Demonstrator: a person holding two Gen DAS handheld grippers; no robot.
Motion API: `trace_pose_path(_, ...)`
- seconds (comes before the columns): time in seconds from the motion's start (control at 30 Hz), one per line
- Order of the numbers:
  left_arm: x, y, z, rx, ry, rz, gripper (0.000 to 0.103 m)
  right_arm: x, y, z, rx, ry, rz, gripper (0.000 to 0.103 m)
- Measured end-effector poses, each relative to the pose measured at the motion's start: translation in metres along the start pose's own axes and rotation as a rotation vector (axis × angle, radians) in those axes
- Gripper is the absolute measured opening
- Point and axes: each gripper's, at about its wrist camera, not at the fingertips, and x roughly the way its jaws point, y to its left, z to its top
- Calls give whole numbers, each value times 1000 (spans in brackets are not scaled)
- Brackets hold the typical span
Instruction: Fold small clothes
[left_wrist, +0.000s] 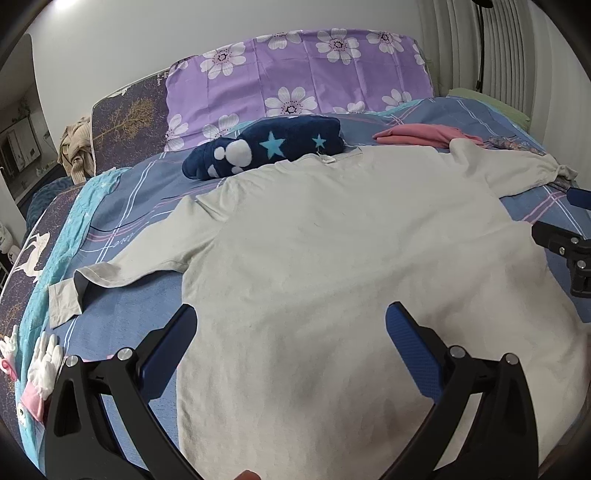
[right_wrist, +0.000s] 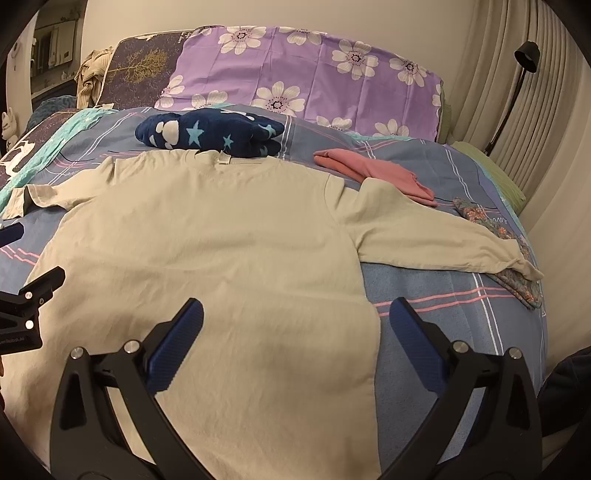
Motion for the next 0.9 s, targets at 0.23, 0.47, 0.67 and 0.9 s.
trace_pose_path(0.23,2,1,0,-8,13,-24,102,2,2,1,-4,6,-1,101)
trace_pose_path(0.47,3,1,-3,-16,25,-22,102,3,2,0,-4,8,-4,101)
trace_pose_path(0.67,0,-7,-3,19,3,-6,102,6,2,2,-2,14,-5,101)
trace_pose_path(0.9,0,-4,-4,-33,-23,-19,102,7,2,3,-3,15,-7,101)
